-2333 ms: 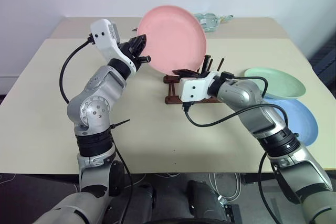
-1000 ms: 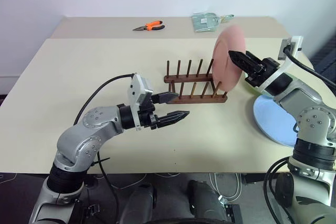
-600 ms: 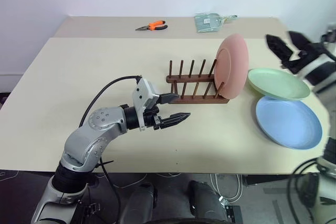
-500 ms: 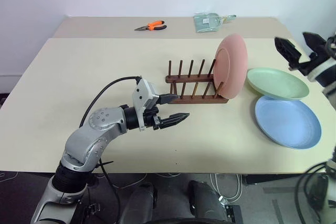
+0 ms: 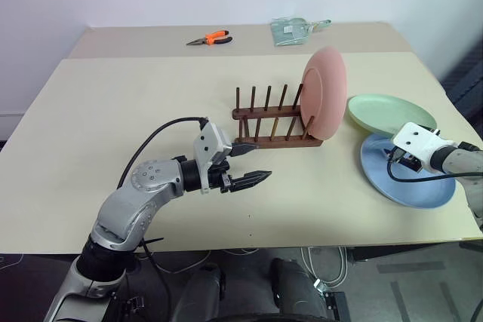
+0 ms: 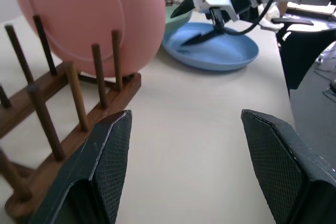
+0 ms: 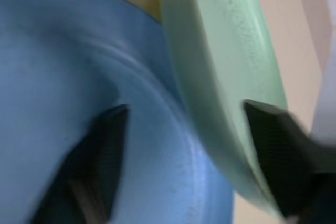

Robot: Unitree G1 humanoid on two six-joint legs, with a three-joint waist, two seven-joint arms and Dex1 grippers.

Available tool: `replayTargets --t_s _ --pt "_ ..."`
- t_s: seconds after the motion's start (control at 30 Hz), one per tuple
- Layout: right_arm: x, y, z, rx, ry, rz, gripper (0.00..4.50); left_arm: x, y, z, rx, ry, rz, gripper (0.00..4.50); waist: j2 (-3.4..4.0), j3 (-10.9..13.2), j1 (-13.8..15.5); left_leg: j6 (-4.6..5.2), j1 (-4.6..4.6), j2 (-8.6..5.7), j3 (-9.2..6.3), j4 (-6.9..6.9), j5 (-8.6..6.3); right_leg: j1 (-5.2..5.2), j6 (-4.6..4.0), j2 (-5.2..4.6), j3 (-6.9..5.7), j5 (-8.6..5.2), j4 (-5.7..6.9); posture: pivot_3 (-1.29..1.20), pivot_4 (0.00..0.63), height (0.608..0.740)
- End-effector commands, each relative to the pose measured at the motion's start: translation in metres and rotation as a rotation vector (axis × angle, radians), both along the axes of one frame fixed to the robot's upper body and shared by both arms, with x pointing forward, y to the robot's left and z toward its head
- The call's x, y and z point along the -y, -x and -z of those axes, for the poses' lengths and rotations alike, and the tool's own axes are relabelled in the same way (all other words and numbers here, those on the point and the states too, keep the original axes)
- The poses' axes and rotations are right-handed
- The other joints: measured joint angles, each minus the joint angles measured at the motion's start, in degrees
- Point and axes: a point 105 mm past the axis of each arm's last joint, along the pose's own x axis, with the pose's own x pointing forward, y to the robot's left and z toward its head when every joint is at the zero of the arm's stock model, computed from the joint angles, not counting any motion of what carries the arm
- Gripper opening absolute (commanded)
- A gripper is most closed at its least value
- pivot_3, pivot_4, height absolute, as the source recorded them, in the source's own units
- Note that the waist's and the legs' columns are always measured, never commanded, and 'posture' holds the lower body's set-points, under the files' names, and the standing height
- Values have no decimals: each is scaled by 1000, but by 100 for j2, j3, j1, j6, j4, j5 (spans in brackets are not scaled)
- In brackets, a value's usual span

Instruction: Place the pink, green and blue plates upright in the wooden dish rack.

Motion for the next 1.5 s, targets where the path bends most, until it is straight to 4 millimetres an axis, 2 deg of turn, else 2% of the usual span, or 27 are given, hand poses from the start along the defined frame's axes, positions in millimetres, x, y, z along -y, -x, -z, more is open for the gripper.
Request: replayTargets --t_s 0.03,0.13,0.23,0.3,0.43,0.53,0.6,0.67,0.7,0.77,0.83,0.9,1.07,1.23,1.37,1.47,1.5 --pt "-4 -6 -18 80 31 -31 1566 1 3 -10 51 4 9 3420 0 0 9 0 0 0 -1 1 0 1 0 0 0 0 -1 0 150 740" --pt "-10 -5 -33 131 39 -58 58 1 3 -10 52 2 10 3420 1 0 3 0 0 -1 -1 1 0 1 0 0 1 0 -1 0 150 740" --pt "-15 -2 -58 220 24 -64 22 0 1 -10 60 -2 7 3420 6 1 5 0 1 -1 -3 -1 0 1 0 1 1 0 1 0 150 740" --pt "-23 2 -79 296 -65 -67 22 -2 -3 -12 67 2 -15 3420 7 2 6 0 0 -1 -3 0 0 1 1 0 2 0 0 0 150 740" --pt "-52 16 -140 509 -521 -124 22 -13 -18 -16 95 19 -97 3420 6 2 -6 0 1 2 -8 -1 0 2 1 3 1 0 1 0 150 740" --pt "-93 43 -196 577 -991 -348 22 -31 -36 -17 119 12 -194 3420 10 5 -1 0 2 3 -12 1 0 2 1 4 1 0 4 0 150 740" --pt "-128 67 -218 504 -1176 -561 22 -47 -47 -14 146 -31 -258 3420 14 8 14 1 -1 4 -18 1 0 1 -1 4 0 1 5 0 150 740" --pt "-159 81 -232 433 -1319 -705 22 -62 -54 -8 175 -87 -299 3420 12 8 13 2 -3 4 -25 -4 -1 2 1 4 -10 0 1 0 150 740" --pt "-178 84 -234 380 -1411 -756 22 -71 -56 -5 186 -114 -318 3420 10 6 -5 4 -2 5 -26 -5 -2 2 1 4 -12 0 -1 0 150 740" --pt "-199 86 -234 304 -1515 -784 22 -79 -58 -3 198 -136 -337 3420 8 5 0 4 -1 7 -25 -7 -2 1 0 4 -12 0 -1 0 150 740" --pt "-220 81 -222 222 -1541 -745 22 -84 -58 -3 198 -129 -354 3420 7 5 21 4 -3 8 -26 -4 -2 0 -2 2 -11 -1 -1 0 150 740" --pt "-234 65 -202 168 -1547 -633 22 -84 -55 -4 198 -121 -359 3420 6 5 32 4 -8 6 -30 -1 -2 -2 -1 -4 -12 -1 -2 0 150 740" --pt "-231 35 -173 146 -1590 -430 22 -74 -46 -11 190 -78 -350 3420 6 6 90 4 -13 -1 -28 -1 -2 -12 3 -3 -11 2 1 0 150 740" --pt "-229 28 -162 127 -1582 -381 22 -68 -43 -17 184 -61 -344 3420 9 7 98 4 -9 0 -24 -4 -2 -13 8 1 -11 5 6 0 150 740" --pt "-227 18 -143 96 -1542 -280 22 -63 -41 -19 175 -51 -337 3420 8 7 75 4 -6 2 -24 -5 -2 -13 8 6 -11 5 8 0 150 740" --pt "-231 16 -134 55 -1515 -266 22 -61 -40 -18 169 -51 -329 3420 9 7 71 4 -6 2 -23 -5 -2 -13 7 6 -11 5 9 0 150 740" --pt "-231 16 -131 47 -1503 -260 385 -60 -40 -18 169 -51 -326 3420 9 7 68 4 -7 2 -23 -5 -2 -13 8 7 -11 5 9 0 150 740"
